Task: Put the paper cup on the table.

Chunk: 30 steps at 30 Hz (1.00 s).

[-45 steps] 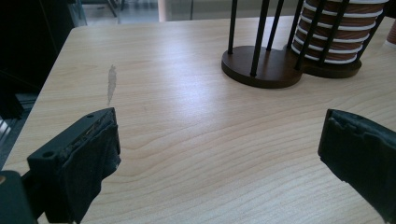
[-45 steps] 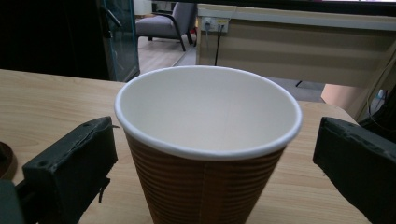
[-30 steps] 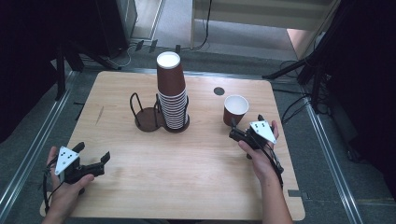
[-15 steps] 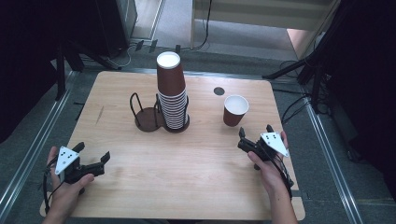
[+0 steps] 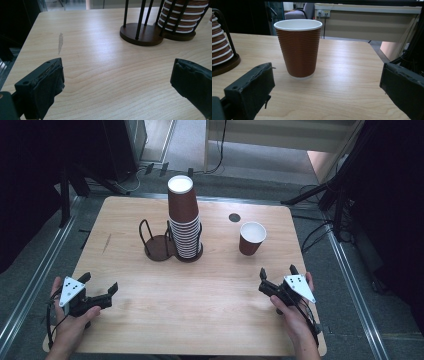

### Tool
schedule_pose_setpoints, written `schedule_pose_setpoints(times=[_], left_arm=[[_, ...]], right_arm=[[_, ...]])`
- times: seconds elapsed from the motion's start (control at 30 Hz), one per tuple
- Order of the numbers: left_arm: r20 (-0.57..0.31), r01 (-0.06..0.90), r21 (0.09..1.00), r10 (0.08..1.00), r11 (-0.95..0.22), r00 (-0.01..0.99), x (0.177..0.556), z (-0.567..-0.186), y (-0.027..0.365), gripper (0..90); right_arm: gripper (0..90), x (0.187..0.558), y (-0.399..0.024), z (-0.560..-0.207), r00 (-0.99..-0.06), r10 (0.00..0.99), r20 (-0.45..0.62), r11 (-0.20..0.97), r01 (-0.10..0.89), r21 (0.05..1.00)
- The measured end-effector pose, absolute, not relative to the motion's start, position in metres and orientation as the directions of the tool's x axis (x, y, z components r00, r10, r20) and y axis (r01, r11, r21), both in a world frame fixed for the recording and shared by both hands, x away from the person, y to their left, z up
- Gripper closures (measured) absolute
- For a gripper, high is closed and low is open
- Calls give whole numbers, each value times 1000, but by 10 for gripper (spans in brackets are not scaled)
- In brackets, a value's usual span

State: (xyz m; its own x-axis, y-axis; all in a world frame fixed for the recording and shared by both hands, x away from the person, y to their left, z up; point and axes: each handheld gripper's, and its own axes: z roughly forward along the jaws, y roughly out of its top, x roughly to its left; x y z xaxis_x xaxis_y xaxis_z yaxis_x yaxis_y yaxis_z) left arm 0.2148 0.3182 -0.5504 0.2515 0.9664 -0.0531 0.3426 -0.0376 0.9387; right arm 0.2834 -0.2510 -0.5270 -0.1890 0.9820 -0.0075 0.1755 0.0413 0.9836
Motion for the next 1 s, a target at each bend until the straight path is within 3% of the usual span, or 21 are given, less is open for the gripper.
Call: schedule_pose_setpoints(times=[1.0], left_arm=[[-61,366,930,966,-36,249,216,-550,318,0]], right_arm=[[0,238,-289,-534,-141,990,-9,36,190,981]])
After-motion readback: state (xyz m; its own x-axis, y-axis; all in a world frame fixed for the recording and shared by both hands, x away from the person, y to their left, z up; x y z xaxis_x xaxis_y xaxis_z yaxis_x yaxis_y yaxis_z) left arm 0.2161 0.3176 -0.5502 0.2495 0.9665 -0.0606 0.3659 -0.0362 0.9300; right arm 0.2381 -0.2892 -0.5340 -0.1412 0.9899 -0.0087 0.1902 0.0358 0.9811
